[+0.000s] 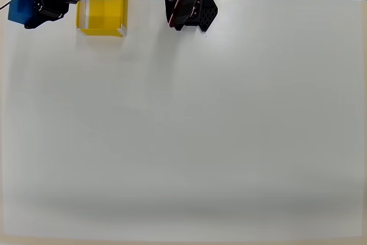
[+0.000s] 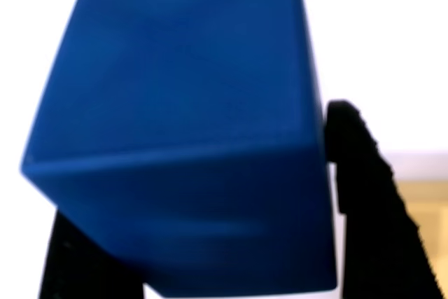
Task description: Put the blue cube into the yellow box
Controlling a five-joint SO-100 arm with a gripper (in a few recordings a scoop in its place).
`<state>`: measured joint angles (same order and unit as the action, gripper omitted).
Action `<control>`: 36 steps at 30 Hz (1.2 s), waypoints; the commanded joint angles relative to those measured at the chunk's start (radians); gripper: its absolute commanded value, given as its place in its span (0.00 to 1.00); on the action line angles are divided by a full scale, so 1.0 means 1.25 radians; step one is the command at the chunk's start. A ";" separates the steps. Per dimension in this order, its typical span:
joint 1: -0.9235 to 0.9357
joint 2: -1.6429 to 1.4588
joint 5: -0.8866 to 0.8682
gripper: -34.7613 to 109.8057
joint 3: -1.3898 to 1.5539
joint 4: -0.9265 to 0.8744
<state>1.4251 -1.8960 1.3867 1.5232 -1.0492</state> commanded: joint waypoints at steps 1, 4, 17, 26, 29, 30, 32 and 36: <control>0.031 -0.194 0.016 0.30 0.075 -0.001; 0.037 -0.255 0.023 0.30 0.160 -0.001; 0.075 -0.374 0.011 0.30 0.367 -0.053; 0.109 -0.364 0.018 0.30 0.507 0.002; 0.115 -0.347 0.011 0.30 0.540 0.023; 0.117 -0.341 0.010 0.30 0.549 0.026; 0.120 -0.330 0.011 0.30 0.562 0.023; 0.125 -0.312 0.032 0.30 0.590 -0.001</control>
<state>1.5539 -2.2734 1.3975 2.2749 -1.0416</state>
